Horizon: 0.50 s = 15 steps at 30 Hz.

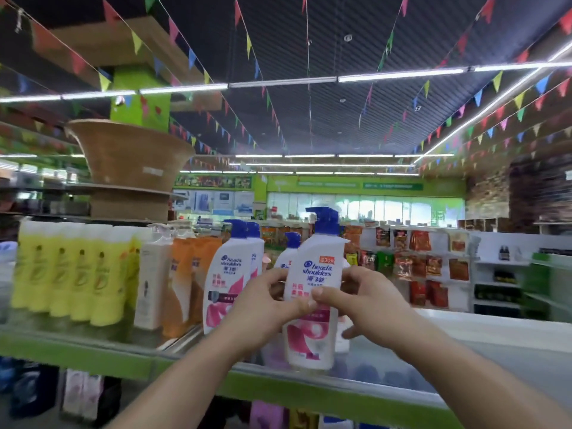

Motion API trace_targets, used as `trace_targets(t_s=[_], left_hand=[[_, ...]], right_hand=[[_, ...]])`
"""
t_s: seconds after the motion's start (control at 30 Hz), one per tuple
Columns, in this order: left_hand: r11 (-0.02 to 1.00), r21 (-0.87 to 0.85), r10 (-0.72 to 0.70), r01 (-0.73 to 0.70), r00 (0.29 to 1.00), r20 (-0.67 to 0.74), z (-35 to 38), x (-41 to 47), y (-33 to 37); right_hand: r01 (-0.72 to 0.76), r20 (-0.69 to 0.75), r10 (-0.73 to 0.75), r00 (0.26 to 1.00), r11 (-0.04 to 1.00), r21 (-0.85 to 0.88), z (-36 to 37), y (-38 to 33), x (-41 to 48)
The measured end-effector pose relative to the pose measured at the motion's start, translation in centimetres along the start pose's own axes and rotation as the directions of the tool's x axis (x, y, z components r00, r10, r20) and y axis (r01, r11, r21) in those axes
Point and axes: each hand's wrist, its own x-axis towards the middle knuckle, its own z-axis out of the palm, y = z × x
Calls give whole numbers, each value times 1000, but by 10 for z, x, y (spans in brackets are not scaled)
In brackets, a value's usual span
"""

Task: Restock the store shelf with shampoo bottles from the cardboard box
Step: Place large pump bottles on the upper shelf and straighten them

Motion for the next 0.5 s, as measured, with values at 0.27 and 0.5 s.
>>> trace_targets(t_s=[0.27,0.5], left_hand=[[958,262,-66,116,979,-195,-32,13,-62],[851,476,-147,220,972,-185,-25,17,-74]], right_hand=[[-81,-89,72,993,991,-103,84,22,53],[-153,-177,134,975,983,-99,113,23,71]])
